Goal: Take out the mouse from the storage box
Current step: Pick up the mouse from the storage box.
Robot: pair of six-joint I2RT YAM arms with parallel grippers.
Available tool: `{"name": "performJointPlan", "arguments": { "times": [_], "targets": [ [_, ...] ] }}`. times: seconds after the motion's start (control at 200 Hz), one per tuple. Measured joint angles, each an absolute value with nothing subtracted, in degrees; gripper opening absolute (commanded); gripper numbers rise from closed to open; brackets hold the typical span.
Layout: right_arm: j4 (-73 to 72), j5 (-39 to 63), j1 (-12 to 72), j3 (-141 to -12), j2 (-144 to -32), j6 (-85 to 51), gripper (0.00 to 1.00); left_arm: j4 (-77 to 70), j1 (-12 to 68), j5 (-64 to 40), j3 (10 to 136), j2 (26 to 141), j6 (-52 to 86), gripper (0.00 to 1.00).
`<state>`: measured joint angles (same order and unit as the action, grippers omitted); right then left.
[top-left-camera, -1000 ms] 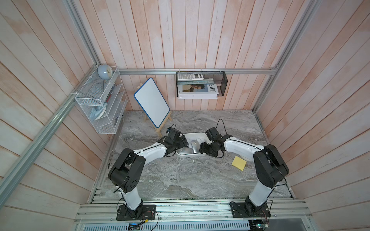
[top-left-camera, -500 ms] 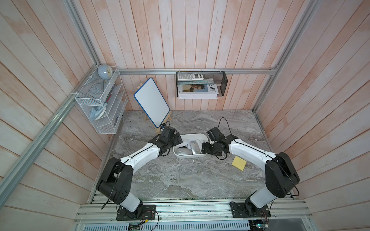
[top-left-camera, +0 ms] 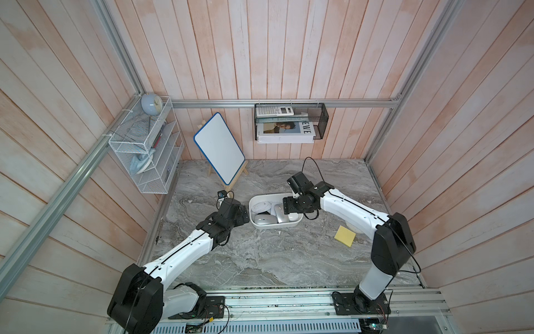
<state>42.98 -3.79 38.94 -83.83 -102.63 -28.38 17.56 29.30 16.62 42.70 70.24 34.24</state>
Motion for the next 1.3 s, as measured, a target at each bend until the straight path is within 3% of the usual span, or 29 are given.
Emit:
{"name": "performJointPlan", "arguments": {
  "times": [0.315, 0.825, 1.3],
  "targets": [
    [46.85, -3.29, 40.36, -93.76, -114.48, -26.06, 0.79, 17.10, 29.30, 17.04, 40.99, 69.10, 30.74, 1.00],
    [49.50, -2.17, 40.36, -99.15, -122.02, -23.77, 0.69, 15.94, 29.30, 17.02, 40.38, 68.62, 29.98, 1.00],
    [50.48, -1.78, 40.51, -103.44, -125.38, -23.49, 0.68, 15.64, 29.30, 17.04, 40.25, 68.58, 29.98, 1.00]
  ]
}}
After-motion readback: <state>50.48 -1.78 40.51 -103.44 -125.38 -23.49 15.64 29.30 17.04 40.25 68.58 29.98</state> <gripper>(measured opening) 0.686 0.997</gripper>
